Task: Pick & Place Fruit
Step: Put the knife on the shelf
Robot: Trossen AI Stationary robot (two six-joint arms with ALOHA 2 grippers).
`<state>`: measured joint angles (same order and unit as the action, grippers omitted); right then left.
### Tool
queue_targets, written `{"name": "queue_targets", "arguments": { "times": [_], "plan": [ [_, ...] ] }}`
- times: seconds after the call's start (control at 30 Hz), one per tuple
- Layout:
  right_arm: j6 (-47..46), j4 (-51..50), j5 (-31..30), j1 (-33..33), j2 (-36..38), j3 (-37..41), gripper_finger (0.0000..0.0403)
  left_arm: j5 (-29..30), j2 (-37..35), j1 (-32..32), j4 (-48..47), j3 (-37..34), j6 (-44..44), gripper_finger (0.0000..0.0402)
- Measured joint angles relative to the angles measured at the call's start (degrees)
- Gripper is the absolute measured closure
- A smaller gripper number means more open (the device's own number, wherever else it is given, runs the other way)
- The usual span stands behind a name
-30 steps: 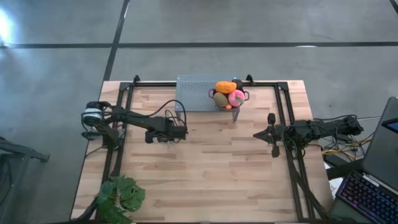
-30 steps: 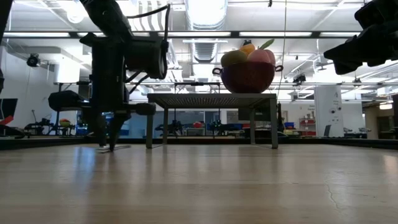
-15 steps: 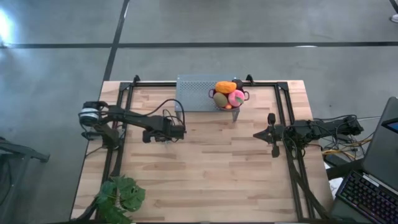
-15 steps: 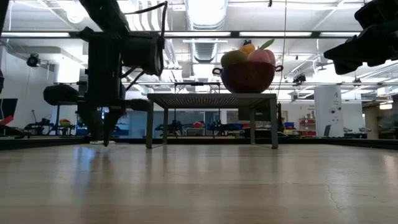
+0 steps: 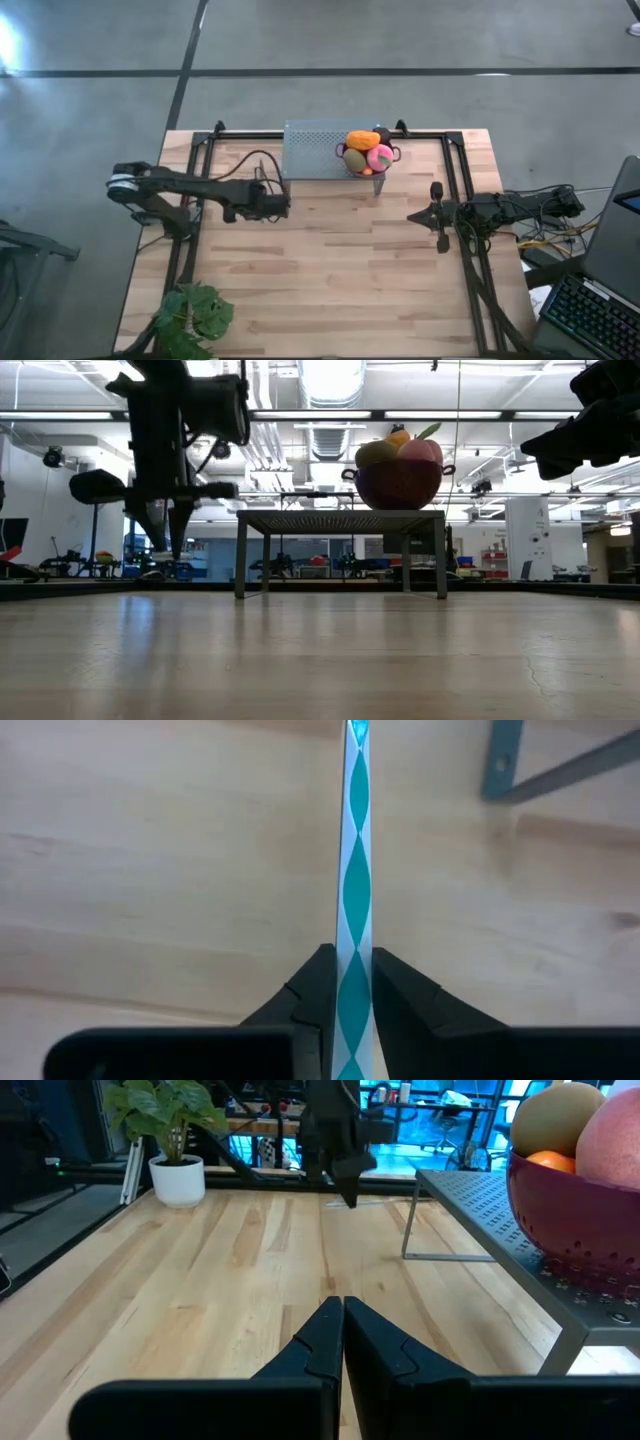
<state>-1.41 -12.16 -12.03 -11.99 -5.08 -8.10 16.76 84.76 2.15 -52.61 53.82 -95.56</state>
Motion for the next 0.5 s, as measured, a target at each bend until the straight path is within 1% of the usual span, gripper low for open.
{"name": "queue_targets", "arguments": {
  "times": [0.37,0.5],
  "plan": [
    [0.1,0.0,0.0,0.0,0.0,0.0,0.0394,4.9,-8.6,0.0,-1.0,0.0,1.5,0.0346],
    [0.1,0.0,0.0,0.0,0.0,0.0,0.0394,6.3,-11.3,0.0,0.1,0.0,3.7,0.0346]
  ]
}}
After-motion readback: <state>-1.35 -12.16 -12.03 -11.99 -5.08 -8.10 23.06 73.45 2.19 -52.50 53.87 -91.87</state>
